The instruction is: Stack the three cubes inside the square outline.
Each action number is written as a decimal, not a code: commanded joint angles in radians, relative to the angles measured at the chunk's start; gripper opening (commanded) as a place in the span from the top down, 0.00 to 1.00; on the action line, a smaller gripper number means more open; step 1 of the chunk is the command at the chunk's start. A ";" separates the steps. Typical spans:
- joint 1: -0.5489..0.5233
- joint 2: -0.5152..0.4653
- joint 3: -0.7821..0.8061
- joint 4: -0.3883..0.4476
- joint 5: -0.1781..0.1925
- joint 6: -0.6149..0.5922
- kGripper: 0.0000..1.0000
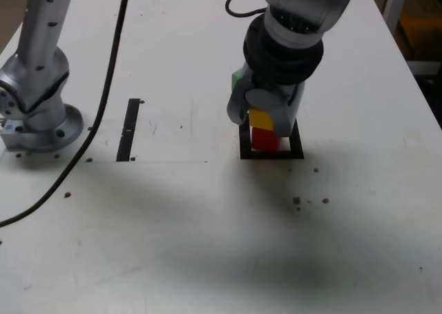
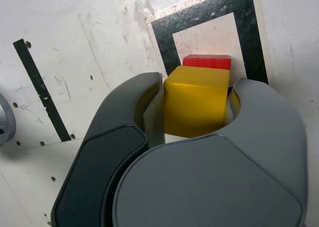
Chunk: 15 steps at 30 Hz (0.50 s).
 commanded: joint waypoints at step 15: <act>0.002 0.014 -0.007 0.020 0.031 -0.006 0.08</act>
